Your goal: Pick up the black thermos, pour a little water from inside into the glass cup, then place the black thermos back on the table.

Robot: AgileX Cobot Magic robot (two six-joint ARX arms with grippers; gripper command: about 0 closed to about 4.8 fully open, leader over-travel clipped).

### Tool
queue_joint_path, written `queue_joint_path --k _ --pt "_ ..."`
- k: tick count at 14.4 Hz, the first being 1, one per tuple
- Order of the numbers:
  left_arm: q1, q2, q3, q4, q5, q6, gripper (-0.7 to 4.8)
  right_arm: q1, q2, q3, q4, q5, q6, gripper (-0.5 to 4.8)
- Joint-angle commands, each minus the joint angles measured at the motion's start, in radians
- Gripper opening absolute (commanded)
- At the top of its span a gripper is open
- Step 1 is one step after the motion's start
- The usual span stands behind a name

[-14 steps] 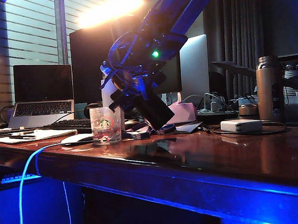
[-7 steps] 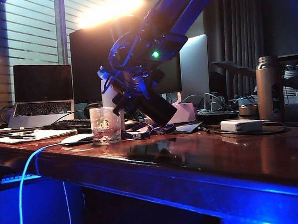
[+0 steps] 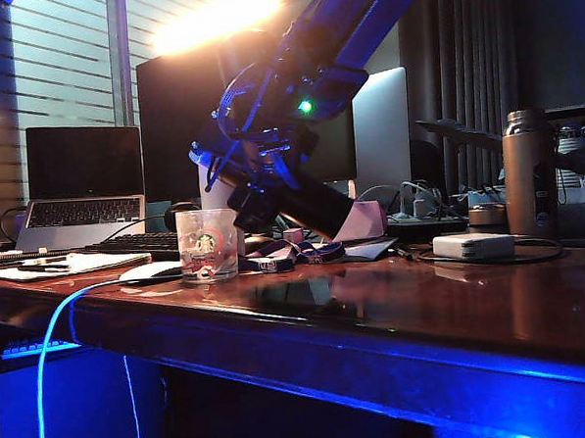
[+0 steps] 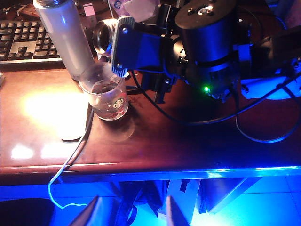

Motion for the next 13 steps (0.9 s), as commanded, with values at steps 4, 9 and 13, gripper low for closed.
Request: queue_joint_path --k 4,9,13 --pt "-0.001 -0.002 0.002 0.005 0.005 -0.001 1.87 0.003 -0.019 0.013 0.090 0.030 -0.132 1.06" --pt "-0.001 -0.002 0.002 0.005 0.005 0.000 1.87 0.003 -0.008 0.013 0.090 0.029 -0.206 1.06" --pt "-0.001 -0.002 0.002 0.005 0.005 -0.001 1.87 0.003 -0.002 0.013 0.090 0.029 -0.269 1.06"
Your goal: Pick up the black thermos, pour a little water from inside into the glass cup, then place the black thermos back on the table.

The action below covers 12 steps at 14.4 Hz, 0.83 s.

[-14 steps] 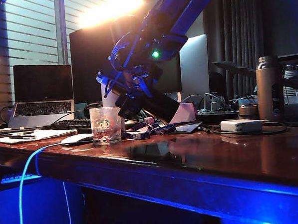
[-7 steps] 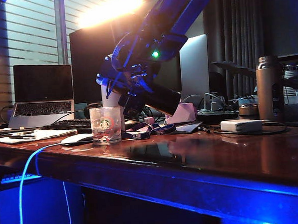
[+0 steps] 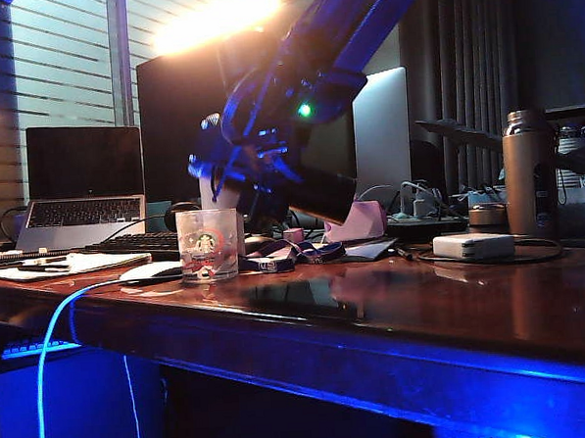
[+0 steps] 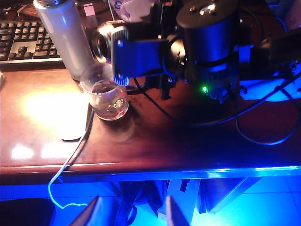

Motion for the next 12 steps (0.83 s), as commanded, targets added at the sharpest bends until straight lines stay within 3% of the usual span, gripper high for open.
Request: queue_joint_path --k 1,8,12 --pt "-0.001 -0.002 0.002 0.005 0.005 -0.001 1.87 0.000 -0.012 0.013 0.049 0.012 -0.075 1.06" --pt "-0.001 -0.002 0.002 0.006 0.005 -0.001 1.87 -0.018 -0.012 0.013 0.117 0.034 -0.230 1.06" --pt "-0.001 -0.002 0.002 0.006 0.005 -0.001 1.87 -0.018 -0.012 0.013 0.123 0.028 -0.252 1.06"
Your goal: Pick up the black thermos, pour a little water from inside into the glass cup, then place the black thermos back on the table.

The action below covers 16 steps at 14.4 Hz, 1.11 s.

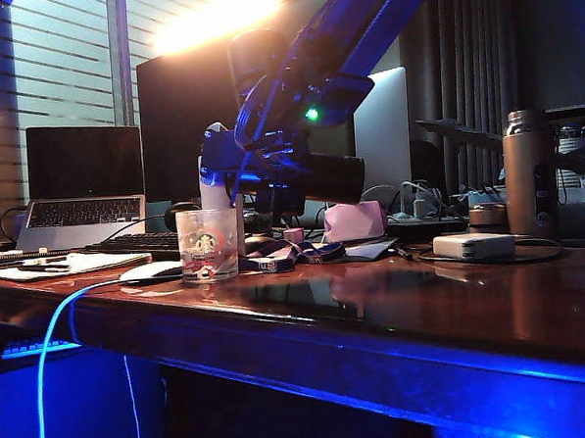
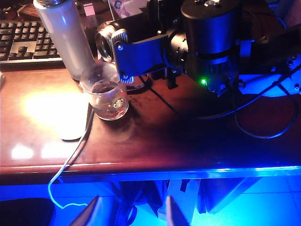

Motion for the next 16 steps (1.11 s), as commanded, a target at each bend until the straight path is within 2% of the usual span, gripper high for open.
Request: queue_joint_path --k 1,4,16 --pt "-0.001 -0.003 0.002 0.005 0.005 -0.004 1.87 0.002 -0.014 0.013 0.059 0.003 -0.033 1.06" --pt "-0.001 -0.003 0.002 0.006 0.005 -0.004 1.87 0.003 -0.014 0.013 0.060 -0.001 -0.072 1.06" --pt "-0.001 -0.002 0.002 0.005 0.005 -0.008 1.87 0.007 -0.014 0.013 0.074 -0.018 -0.051 1.06"
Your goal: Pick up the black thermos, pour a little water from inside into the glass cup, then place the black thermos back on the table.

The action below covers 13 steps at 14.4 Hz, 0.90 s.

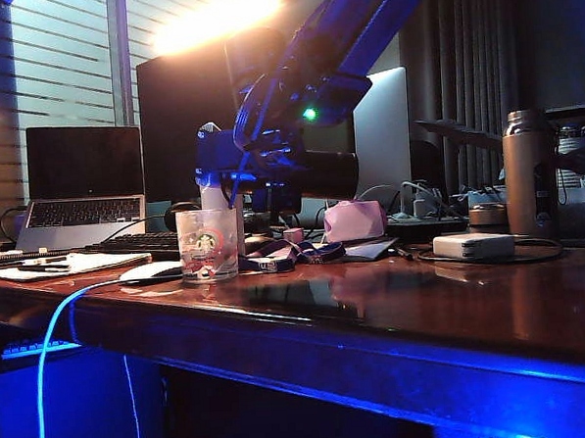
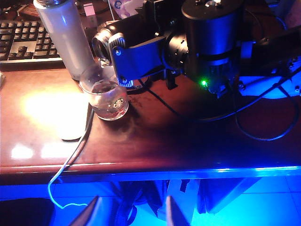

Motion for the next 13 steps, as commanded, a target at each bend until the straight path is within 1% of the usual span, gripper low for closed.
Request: queue_joint_path --k 1,7,13 --pt "-0.001 -0.002 0.002 0.005 0.005 -0.006 1.87 0.001 -0.014 0.013 0.058 0.007 0.001 1.06" --pt "-0.001 -0.002 0.002 0.005 0.005 -0.006 1.87 0.001 -0.014 0.013 0.057 0.008 0.000 1.06" --pt "-0.001 -0.002 0.002 0.005 0.005 -0.006 1.87 0.001 -0.014 0.013 0.058 0.008 -0.029 1.06"
